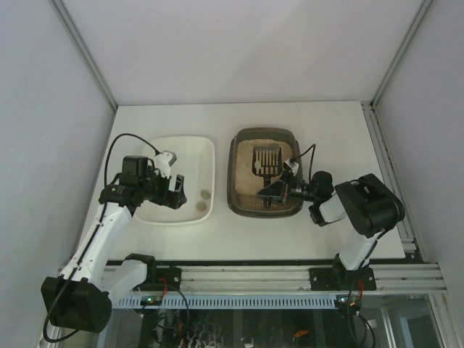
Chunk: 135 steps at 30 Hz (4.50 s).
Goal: Clean the litter box
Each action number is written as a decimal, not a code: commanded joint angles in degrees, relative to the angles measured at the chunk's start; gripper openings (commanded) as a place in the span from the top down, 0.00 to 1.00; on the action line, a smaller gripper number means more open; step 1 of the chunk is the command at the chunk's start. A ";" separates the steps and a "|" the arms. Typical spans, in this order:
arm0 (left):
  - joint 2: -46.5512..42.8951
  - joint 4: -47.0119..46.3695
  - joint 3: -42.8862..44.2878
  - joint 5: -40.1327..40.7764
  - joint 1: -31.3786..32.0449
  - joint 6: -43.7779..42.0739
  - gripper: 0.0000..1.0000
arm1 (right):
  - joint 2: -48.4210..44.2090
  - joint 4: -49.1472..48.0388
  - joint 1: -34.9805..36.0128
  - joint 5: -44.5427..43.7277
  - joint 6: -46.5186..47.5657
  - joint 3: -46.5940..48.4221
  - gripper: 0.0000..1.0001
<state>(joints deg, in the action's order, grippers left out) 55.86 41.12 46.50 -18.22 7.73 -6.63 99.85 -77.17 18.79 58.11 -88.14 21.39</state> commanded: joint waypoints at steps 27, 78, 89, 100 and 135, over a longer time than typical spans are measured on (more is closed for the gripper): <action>0.42 0.46 2.38 0.16 -3.96 -0.14 0.04 | -2.99 -0.95 7.52 2.09 7.38 3.00 1.00; 0.90 7.14 5.47 -23.20 -29.49 -6.66 0.00 | 0.53 129.64 48.46 -91.98 61.32 72.48 1.00; 12.86 -16.07 20.49 5.23 6.19 27.11 0.00 | -10.31 154.83 24.89 -67.70 52.37 70.87 1.00; 29.76 -26.04 25.18 0.55 17.15 44.72 0.00 | 2.71 168.84 18.14 -51.71 48.64 77.21 1.00; 26.23 -28.12 17.31 -0.67 17.23 42.40 0.00 | 13.70 168.92 13.85 -66.05 44.94 74.59 1.00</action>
<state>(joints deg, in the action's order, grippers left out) 84.62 14.24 64.82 -18.39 25.06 36.91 112.33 89.84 32.86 -5.41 -42.85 94.67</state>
